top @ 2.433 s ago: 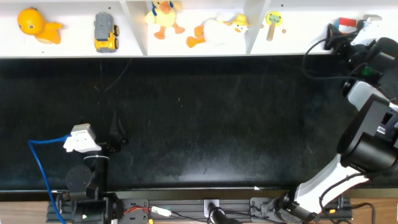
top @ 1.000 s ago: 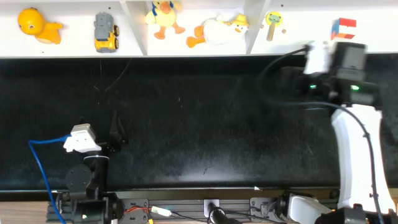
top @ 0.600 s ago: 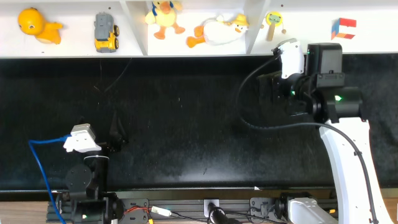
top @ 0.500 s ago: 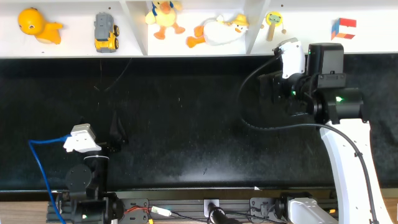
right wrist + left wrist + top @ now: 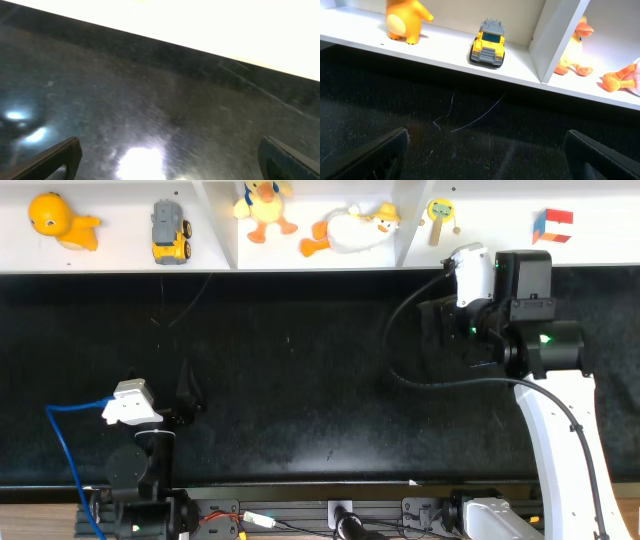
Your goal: Store Toys
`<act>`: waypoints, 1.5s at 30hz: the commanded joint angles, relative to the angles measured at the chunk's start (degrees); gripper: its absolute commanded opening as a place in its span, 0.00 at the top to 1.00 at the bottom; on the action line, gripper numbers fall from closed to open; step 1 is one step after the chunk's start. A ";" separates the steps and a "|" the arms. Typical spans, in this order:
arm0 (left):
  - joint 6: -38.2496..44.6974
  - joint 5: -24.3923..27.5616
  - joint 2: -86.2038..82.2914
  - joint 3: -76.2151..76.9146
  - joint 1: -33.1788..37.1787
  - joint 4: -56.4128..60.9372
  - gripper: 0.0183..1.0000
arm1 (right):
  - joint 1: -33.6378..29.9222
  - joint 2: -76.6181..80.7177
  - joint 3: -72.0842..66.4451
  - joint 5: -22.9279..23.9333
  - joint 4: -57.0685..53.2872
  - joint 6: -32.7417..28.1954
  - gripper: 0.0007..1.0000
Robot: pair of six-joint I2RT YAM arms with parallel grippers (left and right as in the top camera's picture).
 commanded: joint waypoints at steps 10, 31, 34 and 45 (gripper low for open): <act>0.22 -0.68 -0.70 -0.42 -0.42 0.26 0.00 | -0.04 -21.40 -10.86 7.21 11.63 -1.42 0.00; 0.22 -0.68 -0.70 -0.42 -0.42 0.26 0.00 | 0.02 -66.36 -53.57 6.73 36.70 -1.44 0.00; 0.22 -0.68 -0.70 -0.42 -0.42 0.26 0.00 | 0.02 -70.95 -57.42 6.73 40.04 -1.42 0.00; 0.22 -0.68 -0.70 -0.42 -0.42 0.26 0.00 | 1.16 -73.59 -69.46 5.95 59.43 3.74 0.00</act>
